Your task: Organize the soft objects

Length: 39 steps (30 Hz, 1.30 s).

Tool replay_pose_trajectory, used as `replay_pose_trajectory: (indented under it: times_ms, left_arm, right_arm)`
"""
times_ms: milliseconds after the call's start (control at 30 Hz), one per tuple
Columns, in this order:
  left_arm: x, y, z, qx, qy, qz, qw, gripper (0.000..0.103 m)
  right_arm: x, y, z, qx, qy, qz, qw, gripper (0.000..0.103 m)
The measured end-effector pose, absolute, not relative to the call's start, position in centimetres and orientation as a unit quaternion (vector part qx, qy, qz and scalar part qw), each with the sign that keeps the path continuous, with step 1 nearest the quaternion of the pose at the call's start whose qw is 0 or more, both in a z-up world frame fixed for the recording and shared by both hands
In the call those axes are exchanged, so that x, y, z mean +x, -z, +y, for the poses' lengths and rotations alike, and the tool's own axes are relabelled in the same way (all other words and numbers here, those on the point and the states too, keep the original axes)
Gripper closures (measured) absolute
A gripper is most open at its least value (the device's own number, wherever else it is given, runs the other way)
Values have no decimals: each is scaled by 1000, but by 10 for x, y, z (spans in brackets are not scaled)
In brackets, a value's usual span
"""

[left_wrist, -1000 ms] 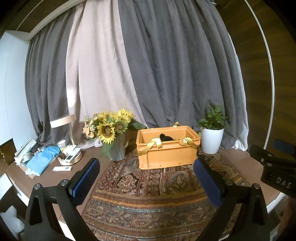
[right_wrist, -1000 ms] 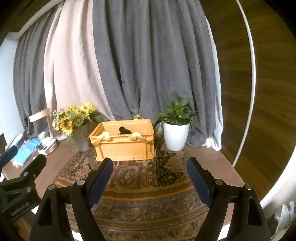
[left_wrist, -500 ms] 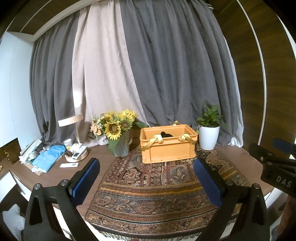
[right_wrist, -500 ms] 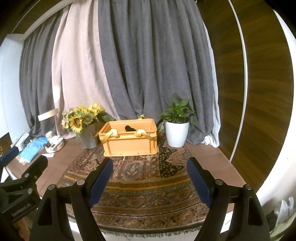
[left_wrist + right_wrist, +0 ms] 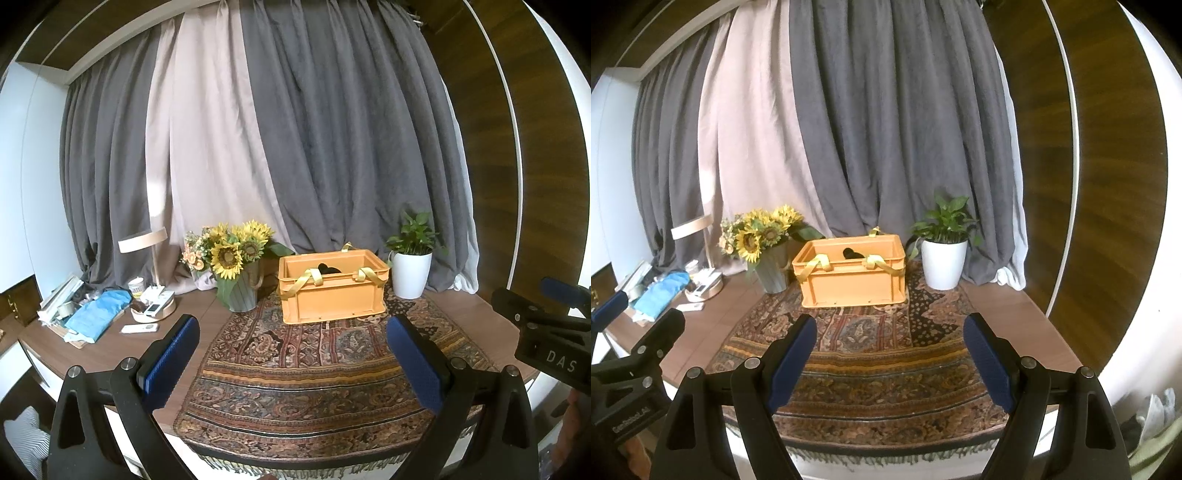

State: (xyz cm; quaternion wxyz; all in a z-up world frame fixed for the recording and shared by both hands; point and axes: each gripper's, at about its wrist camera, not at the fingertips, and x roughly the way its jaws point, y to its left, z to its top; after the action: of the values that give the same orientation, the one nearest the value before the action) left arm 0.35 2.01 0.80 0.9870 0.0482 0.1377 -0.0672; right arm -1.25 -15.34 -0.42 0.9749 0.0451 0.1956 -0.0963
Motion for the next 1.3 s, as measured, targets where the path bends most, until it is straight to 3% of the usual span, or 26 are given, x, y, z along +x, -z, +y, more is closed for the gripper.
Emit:
replay_pose_trajectory:
  times_ms: [1300]
  left_arm:
    - [-5,-12,14,51,69,134,987,0]
  right_arm:
    - [-24,-2,-158,49,100,197,974,21]
